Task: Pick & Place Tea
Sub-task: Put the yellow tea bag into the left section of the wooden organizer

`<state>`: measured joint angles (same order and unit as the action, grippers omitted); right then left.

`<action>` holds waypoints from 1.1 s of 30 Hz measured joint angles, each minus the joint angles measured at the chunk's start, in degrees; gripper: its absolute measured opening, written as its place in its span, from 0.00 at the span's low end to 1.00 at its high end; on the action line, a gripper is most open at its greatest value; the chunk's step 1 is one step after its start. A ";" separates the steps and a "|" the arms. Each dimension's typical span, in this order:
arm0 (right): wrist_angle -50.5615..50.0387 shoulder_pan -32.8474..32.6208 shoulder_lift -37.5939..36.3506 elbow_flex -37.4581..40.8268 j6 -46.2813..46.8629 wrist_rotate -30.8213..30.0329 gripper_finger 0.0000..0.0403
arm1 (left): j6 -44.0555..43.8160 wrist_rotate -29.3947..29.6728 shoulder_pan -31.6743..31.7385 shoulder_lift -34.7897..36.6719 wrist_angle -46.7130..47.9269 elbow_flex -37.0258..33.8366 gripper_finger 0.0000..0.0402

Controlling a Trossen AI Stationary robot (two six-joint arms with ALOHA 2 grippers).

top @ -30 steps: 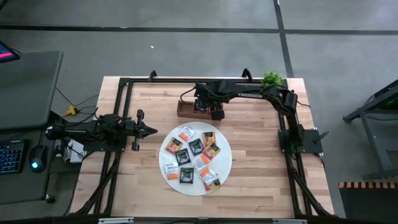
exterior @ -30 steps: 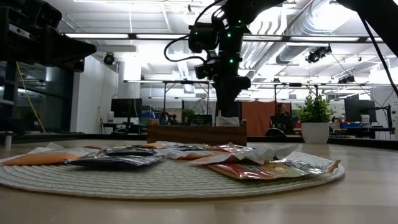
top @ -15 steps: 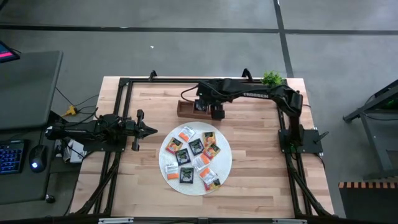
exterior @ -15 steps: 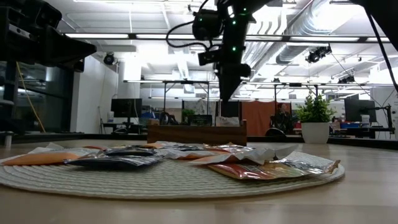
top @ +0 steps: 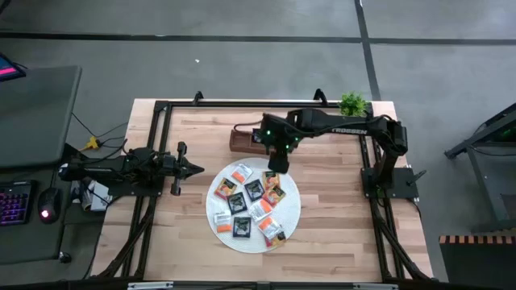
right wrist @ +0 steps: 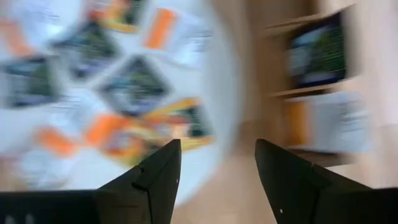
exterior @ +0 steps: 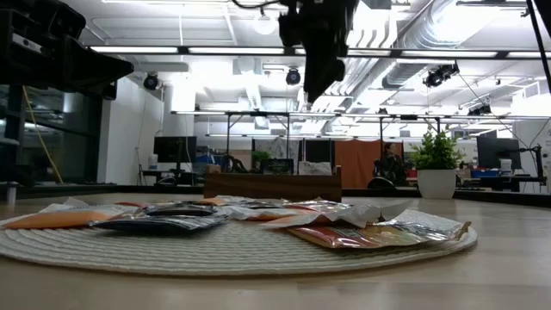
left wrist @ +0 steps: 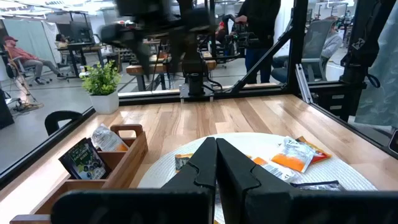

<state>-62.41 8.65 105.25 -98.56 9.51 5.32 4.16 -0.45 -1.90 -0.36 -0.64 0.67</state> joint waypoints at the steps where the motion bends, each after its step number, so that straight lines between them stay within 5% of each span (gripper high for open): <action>1: -0.48 -0.71 0.00 0.00 2.24 1.51 0.50 | -0.02 0.00 -0.01 -0.01 0.01 0.00 0.00; 6: 2.56 -3.54 -1.13 5.97 11.47 3.89 0.50 | -0.01 0.00 0.00 -0.01 0.00 0.00 0.00; 12: 23.15 -4.96 -6.25 25.83 23.75 7.77 0.50 | -0.02 0.00 0.00 -0.02 0.00 0.00 0.00; 19: 37.86 -6.81 -7.85 39.52 30.46 8.32 0.50 | -0.02 0.00 0.00 0.00 0.02 0.00 0.00; 33: 43.38 -7.42 -6.02 43.14 35.47 3.95 0.57 | -0.01 0.00 0.00 -0.02 0.00 0.00 0.00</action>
<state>-19.03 1.23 99.23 -55.42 44.98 9.28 4.15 -0.45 -1.90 -0.38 -0.64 0.67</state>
